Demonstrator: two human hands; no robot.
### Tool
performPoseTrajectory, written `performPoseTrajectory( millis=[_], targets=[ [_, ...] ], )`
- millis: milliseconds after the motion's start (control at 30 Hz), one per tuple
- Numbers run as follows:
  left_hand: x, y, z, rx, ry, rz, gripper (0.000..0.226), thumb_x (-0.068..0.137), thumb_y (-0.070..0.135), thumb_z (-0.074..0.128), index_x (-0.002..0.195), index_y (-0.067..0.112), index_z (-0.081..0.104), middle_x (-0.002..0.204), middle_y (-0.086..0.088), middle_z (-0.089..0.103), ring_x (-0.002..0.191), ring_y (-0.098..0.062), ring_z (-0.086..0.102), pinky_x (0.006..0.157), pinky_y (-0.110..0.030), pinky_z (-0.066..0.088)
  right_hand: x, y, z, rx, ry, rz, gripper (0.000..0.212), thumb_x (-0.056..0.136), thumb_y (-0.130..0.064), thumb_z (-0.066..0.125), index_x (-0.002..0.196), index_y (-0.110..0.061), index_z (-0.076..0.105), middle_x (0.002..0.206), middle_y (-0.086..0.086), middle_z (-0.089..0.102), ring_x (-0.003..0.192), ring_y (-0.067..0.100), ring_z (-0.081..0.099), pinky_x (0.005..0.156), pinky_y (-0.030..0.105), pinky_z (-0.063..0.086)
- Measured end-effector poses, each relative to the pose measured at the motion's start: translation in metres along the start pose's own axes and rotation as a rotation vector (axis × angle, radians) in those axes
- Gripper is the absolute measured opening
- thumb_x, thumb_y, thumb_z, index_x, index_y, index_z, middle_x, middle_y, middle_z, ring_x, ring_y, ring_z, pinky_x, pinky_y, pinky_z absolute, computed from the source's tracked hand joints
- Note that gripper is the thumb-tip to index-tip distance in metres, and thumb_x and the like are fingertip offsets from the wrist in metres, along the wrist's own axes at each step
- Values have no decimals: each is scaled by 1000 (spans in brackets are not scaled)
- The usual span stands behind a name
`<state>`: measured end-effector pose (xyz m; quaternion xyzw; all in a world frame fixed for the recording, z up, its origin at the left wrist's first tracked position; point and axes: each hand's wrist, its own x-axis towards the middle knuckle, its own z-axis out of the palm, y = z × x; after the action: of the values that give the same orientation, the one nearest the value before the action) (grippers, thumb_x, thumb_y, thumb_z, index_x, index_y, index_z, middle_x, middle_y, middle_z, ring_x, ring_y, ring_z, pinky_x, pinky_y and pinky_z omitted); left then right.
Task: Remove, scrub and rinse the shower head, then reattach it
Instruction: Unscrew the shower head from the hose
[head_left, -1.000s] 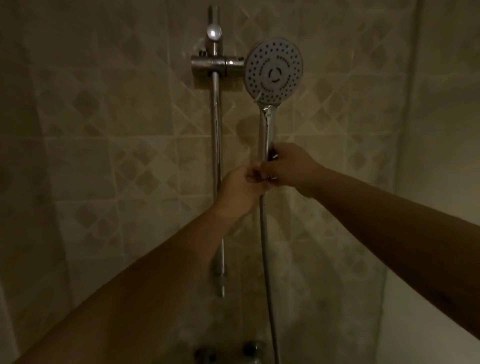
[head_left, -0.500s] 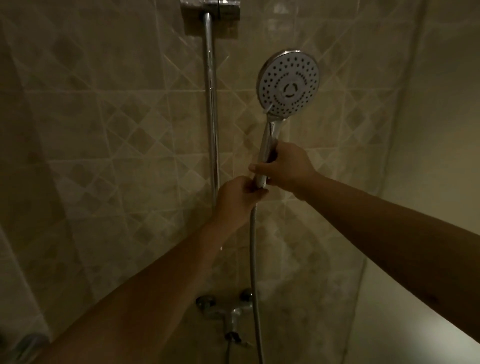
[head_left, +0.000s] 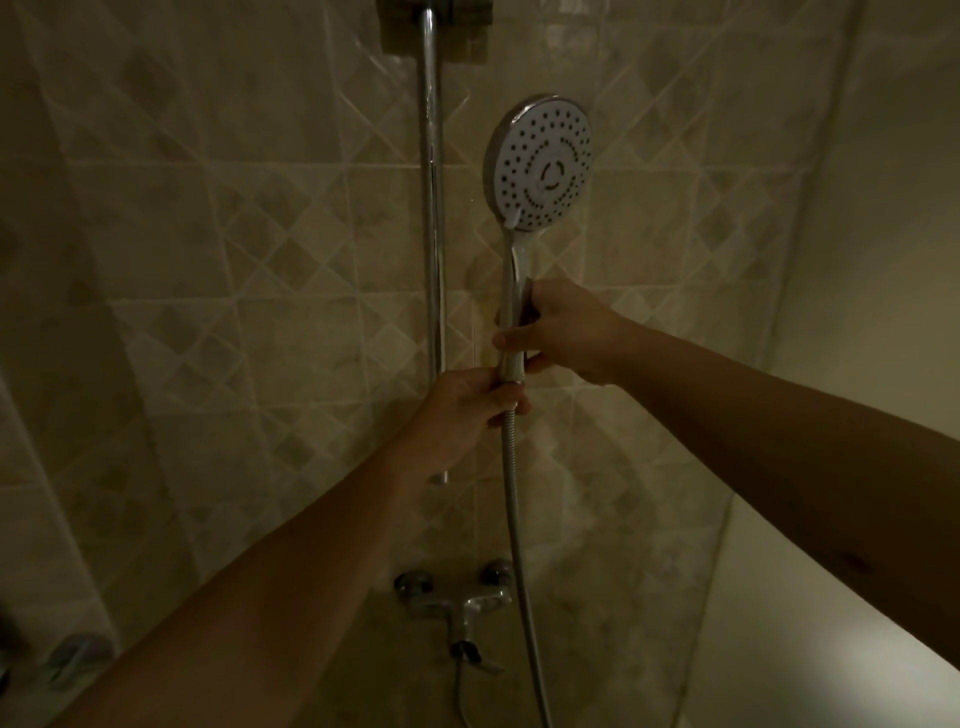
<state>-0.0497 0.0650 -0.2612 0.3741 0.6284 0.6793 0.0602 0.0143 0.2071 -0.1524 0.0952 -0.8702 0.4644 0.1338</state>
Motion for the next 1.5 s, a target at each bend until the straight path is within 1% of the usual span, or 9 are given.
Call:
performPoseTrajectory(
  millis=[133,300,400,567,700,833,1100,1300,1500],
  targets=[
    [-2,-5,-2,-189,-121,-92,10,84,33,68,89,27,74,85,1,72,89,-18,70,76,-37,47,-2,2,-2,68,-75,-8,22,82,-5,71,101,-11,61,96,8,65,94,24,69,75,38,61],
    [2,-7,16,26,151,-54,28,75,20,79,94,20,59,81,1,74,72,-15,73,60,-25,56,-1,13,6,38,-4,37,25,82,-4,71,103,-7,59,102,13,64,95,26,68,73,36,62],
    [2,-10,14,75,184,-66,18,81,12,75,89,15,60,73,5,75,69,-10,73,57,-23,55,-2,19,9,40,-11,54,24,83,-5,70,103,-8,57,102,14,64,94,26,69,76,40,61],
    [-7,-19,2,-140,22,-94,15,86,26,68,100,30,70,100,0,76,92,-19,73,69,-29,57,-1,20,7,101,-38,63,27,84,-4,69,109,-5,56,108,16,64,99,27,68,78,40,61],
    [-6,-23,8,-52,119,-110,43,64,34,83,100,20,64,85,-1,74,78,-20,74,65,-28,56,2,20,11,118,-48,62,25,84,-2,68,106,-7,58,109,17,64,101,28,67,83,44,59],
    [-6,-19,10,-56,162,-66,7,87,11,69,90,15,63,78,0,73,66,-11,69,55,-18,51,6,21,17,165,13,81,28,81,-9,73,104,-11,57,107,13,65,99,25,68,77,40,61],
    [-13,-23,-5,-271,-79,-159,18,90,22,60,97,29,75,95,4,76,80,-8,70,69,-25,57,8,20,18,129,3,84,32,79,-16,77,104,-8,59,102,13,66,94,26,70,73,40,62],
    [-6,-29,6,-21,96,-151,31,72,26,81,97,26,63,79,5,72,75,-11,70,69,-32,53,6,19,25,129,-5,97,28,81,-15,75,103,-7,59,96,12,65,91,25,69,65,31,60],
    [-14,-26,1,-139,66,-139,29,72,31,74,98,20,68,90,0,77,85,-12,72,73,-28,53,3,15,24,102,-14,82,31,84,-17,73,108,-3,59,109,21,65,98,31,68,76,41,61]
  ],
)
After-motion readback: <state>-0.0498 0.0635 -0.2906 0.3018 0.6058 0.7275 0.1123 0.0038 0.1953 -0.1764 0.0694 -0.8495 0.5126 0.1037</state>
